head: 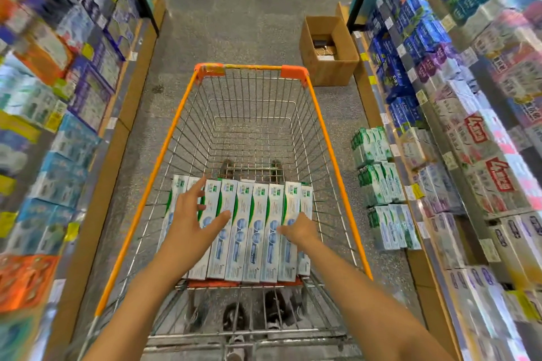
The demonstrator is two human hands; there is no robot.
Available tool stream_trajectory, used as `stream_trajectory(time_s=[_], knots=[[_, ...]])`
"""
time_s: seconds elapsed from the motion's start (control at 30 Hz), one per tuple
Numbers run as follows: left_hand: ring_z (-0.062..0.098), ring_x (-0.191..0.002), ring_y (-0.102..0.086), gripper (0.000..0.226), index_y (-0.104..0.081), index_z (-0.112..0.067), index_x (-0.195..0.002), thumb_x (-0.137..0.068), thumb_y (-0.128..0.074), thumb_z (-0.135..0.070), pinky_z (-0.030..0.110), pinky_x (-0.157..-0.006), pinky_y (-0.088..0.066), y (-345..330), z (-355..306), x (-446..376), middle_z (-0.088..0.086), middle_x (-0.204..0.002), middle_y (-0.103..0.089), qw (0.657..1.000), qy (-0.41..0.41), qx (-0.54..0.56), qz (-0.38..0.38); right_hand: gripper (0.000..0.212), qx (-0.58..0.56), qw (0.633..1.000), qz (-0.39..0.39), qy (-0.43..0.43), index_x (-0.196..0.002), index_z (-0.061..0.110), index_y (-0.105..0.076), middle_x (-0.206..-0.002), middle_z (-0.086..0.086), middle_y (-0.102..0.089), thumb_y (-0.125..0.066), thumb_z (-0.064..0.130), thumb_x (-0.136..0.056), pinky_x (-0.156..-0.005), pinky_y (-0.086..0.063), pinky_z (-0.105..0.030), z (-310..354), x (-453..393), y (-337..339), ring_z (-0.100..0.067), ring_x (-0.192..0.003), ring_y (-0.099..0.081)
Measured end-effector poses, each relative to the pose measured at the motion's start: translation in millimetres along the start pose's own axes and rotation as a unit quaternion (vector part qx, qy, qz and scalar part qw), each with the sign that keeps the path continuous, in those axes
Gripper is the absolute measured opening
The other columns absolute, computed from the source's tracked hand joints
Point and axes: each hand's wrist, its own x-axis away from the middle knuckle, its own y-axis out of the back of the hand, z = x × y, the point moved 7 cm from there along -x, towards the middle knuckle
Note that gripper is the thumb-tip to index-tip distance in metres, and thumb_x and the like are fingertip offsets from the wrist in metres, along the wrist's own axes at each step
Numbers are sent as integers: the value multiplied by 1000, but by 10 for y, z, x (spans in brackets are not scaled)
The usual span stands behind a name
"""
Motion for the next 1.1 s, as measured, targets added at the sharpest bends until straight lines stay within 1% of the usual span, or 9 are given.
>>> stream_trajectory(time_s=[0.2, 0.3, 0.37, 0.47, 0.53, 0.67, 0.87, 1.0, 1.1], knots=[[11, -111, -43, 68, -23, -33, -144, -88, -60, -30, 35, -93, -44, 12, 155, 122, -8, -132, -33, 1000, 16, -3, 0, 85, 37, 999, 1, -4, -143, -1, -28, -137, -17, -47, -68, 45, -83, -91, -50, -37, -67, -66, -31, -30, -118, -53], [10, -111, -43, 67, -23, -33, -145, -89, -60, -30, 32, -93, -41, 48, 102, 178, -8, -133, -33, 1000, 4, -2, 5, 83, 55, 998, -12, 1, -138, -2, -33, -101, -12, -59, -70, 45, -81, -63, -52, -30, -24, 43, 39, -21, -82, -61], [10, -112, -42, 67, -23, -30, -145, -89, -59, -29, 29, -91, -39, 92, 40, 191, -7, -133, -33, 1000, -14, -5, 11, 83, 74, 995, -52, 39, -142, -3, -27, -84, -8, -55, -67, 42, -84, -48, -39, -22, 144, 229, 187, -10, -59, -47], [10, -112, -43, 66, -23, -32, -145, -89, -59, -31, 29, -89, -40, 119, -143, 171, -8, -131, -34, 998, -49, -17, 23, 78, 46, 981, -125, 140, -143, 0, -29, -122, -19, -57, -67, 37, -85, -68, -48, -31, 490, 735, 594, -21, -81, -61], [10, -113, -43, 66, -24, -34, -144, -89, -59, -34, 33, -93, -42, 33, -367, 160, -8, -131, -35, 996, -82, -21, 39, 69, 53, 963, -181, 191, -135, 2, -40, -124, -19, -57, -68, 39, -83, -78, -46, -36, 609, 1165, 945, -29, -98, -60], [9, -109, -44, 62, -26, -37, -140, -88, -60, -30, 32, -91, -41, -341, -1032, 351, -8, -124, -37, 982, -171, -23, 78, 67, -2, 925, -280, 258, -131, 9, -48, -123, -12, -59, -73, 40, -78, -88, -48, -36, 472, 2100, 1593, -26, -104, -59], [9, -107, -47, 60, -34, -28, -140, -88, -62, -23, 34, -97, -41, -953, -1785, 702, -5, -125, -41, 958, -255, -26, 127, 59, -79, 881, -403, 236, -126, 13, -53, -118, -7, -62, -73, 40, -77, -89, -48, -36, -572, 3018, 2286, -22, -99, -61], [13, -102, -50, 48, -41, -36, -122, -86, -65, -15, 38, -91, -44, -1660, -2170, 956, -5, -114, -46, 944, -292, -19, 151, 60, -134, 862, -459, 169, -125, 14, -57, -119, -3, -64, -75, 39, -74, -87, -49, -32, -1692, 3239, 2664, -19, -97, -62], [11, -98, -52, 42, -44, -35, -118, -83, -67, -29, 34, -89, -43, -2521, -2403, 1277, -6, -111, -48, 932, -302, -22, 200, 54, -167, 856, -475, 120, -117, 13, -60, -112, -4, -66, -75, 40, -73, -82, -48, -32, -2657, 3339, 2903, -19, -92, -62]])
